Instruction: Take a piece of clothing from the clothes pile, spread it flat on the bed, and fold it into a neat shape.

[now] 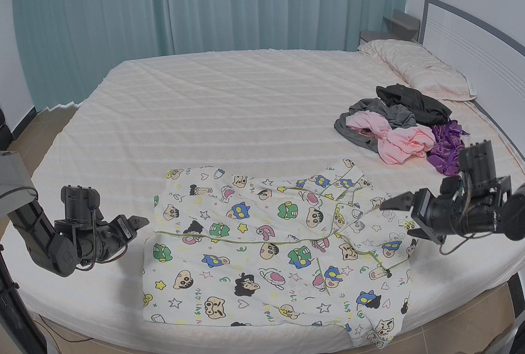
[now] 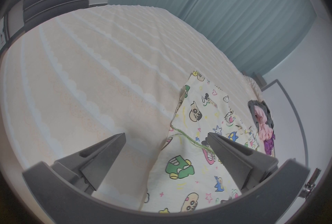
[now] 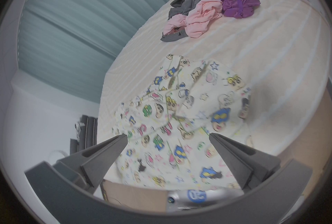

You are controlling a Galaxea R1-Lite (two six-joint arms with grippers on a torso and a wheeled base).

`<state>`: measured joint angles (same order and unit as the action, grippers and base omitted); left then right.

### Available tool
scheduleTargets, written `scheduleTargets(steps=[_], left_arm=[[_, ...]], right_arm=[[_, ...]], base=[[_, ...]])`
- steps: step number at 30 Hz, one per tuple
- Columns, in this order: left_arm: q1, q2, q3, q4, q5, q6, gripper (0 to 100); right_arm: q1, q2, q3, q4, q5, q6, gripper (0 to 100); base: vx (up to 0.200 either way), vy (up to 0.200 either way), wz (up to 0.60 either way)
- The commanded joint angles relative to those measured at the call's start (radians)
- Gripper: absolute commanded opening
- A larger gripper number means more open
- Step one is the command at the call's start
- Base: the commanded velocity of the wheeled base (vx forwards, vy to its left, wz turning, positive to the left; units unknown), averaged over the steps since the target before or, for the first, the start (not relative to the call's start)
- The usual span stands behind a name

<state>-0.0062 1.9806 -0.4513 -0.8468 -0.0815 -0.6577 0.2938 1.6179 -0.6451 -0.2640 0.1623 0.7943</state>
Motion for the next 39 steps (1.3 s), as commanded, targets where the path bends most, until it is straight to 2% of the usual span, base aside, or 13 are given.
scheduleTargets(steps=[1, 3, 12, 16, 23, 39], left_arm=[[-0.008, -0.109, 0.037, 0.000, 0.002, -0.077, 100], [-0.008, -0.112, 0.043, -0.001, 0.000, -0.080, 100], [-0.011, -0.108, 0.063, -0.005, 0.000, -0.125, 100], [-0.011, -0.103, 0.072, -0.006, -0.001, -0.128, 100], [-0.021, -0.106, 0.094, -0.008, -0.003, -0.129, 100], [-0.038, -0.100, 0.112, -0.008, -0.004, -0.152, 100]], right_arm=[[-0.001, 0.269, -0.240, -0.001, 0.003, 0.128, 100], [-0.004, 0.306, -0.277, -0.001, 0.002, 0.134, 100], [-0.021, 0.441, -0.444, -0.001, -0.004, 0.161, 100], [-0.021, 0.493, -0.527, 0.002, -0.003, 0.200, 100], [-0.015, 0.596, -0.625, 0.000, -0.007, 0.215, 100], [-0.005, 0.659, -0.622, -0.003, -0.015, 0.241, 100]], base=[[0.000, 0.000, 0.00], [0.000, 0.000, 0.00], [0.200, 0.000, 0.00], [0.000, 0.000, 0.00], [0.000, 0.000, 0.00], [0.000, 0.000, 0.00]])
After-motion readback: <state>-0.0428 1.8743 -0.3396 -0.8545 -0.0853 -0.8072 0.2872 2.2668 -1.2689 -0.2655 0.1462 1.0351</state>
